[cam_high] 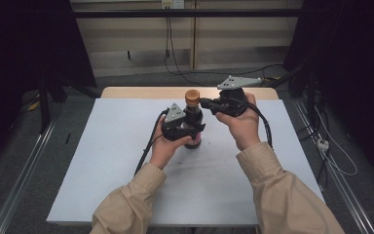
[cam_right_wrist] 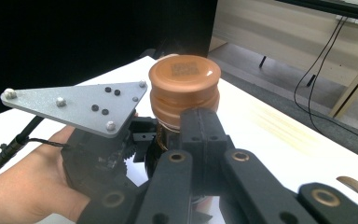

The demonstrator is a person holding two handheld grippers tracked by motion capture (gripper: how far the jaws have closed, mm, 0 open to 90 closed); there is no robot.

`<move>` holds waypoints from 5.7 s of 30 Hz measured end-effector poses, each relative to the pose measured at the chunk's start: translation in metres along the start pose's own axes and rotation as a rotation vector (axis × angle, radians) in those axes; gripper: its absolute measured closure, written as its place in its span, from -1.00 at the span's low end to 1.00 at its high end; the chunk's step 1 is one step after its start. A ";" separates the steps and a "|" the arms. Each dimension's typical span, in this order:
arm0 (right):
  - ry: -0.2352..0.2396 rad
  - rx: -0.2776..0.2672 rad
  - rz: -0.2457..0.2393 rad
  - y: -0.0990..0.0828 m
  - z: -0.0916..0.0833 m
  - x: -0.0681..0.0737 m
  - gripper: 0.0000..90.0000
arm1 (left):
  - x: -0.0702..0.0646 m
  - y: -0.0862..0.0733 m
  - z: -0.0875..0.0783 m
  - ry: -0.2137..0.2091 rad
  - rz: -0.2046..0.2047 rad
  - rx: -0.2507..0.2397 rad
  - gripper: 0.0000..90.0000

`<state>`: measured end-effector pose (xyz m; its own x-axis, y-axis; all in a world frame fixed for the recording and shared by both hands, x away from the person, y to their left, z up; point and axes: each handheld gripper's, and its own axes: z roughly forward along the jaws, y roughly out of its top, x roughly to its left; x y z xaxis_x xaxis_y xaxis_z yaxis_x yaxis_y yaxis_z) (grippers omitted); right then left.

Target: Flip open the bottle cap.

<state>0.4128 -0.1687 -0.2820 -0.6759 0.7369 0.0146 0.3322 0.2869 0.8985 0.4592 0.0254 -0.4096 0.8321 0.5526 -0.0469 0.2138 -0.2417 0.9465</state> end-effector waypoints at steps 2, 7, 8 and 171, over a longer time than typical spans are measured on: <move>0.005 -0.005 0.004 0.000 0.000 0.000 1.00 | 0.000 0.000 0.000 -0.001 0.002 0.001 -0.32; 0.012 -0.007 -0.001 0.002 0.000 0.000 1.00 | 0.001 0.000 0.000 0.001 0.004 0.002 -0.32; 0.010 -0.004 -0.004 0.003 0.000 0.000 1.00 | 0.000 0.000 0.000 0.001 0.000 -0.001 -0.32; 0.016 -0.005 0.017 0.028 0.005 0.000 1.00 | 0.001 -0.002 0.001 0.013 -0.026 -0.008 -0.33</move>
<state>0.4256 -0.1574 -0.2594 -0.6809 0.7315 0.0369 0.3402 0.2712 0.9004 0.4603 0.0254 -0.4116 0.8197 0.5688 -0.0671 0.2310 -0.2211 0.9475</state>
